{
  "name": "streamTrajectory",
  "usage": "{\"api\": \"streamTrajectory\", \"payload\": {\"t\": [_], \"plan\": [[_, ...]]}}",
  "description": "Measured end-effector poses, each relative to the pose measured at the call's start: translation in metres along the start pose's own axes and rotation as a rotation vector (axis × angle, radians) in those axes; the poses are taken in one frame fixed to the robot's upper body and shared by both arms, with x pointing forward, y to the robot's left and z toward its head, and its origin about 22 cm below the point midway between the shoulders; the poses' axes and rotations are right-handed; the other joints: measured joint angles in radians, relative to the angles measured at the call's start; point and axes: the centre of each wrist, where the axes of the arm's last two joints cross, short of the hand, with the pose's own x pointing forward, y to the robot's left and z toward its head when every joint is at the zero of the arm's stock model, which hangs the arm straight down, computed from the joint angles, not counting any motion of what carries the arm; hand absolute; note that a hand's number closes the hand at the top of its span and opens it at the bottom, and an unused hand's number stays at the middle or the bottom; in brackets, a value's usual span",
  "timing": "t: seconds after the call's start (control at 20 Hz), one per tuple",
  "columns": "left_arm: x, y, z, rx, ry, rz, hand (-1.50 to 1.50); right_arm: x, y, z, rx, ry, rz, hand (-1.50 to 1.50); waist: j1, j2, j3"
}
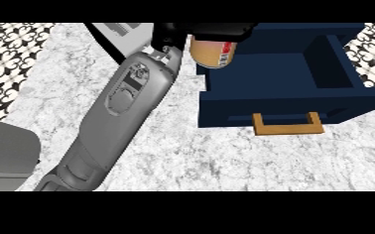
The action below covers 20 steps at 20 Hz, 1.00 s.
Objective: Pick up the can, place it into the drawer and close the drawer
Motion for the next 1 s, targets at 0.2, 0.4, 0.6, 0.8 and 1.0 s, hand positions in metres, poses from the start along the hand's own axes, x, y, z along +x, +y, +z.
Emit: {"api": "streamTrajectory", "payload": {"t": [0.2,0.4,0.6,0.8,1.0], "plan": [[0.012,-0.016,-0.016,0.002,0.012,-0.012,1.50,0.000,-0.002,-0.007,0.002,0.001,0.002,-1.50,-0.003,0.002,0.000],[0.016,-0.026,-0.029,-0.005,0.022,-0.031,1.50,0.001,0.001,-0.010,0.008,-0.007,-0.003,-1.50,-0.009,0.004,0.000],[0.019,-0.038,-0.036,-0.002,0.030,-0.053,1.50,0.008,0.001,-0.020,0.012,-0.006,-0.009,-1.50,-0.017,0.006,0.000],[0.024,-0.044,-0.045,-0.006,0.037,-0.077,1.50,0.001,0.001,-0.018,0.016,-0.006,-0.009,-1.50,-0.021,0.007,0.001],[0.020,-0.050,-0.048,0.003,0.038,-0.108,1.50,-0.003,0.004,-0.023,0.028,-0.003,-0.012,-1.50,-0.032,0.009,0.001]]}}
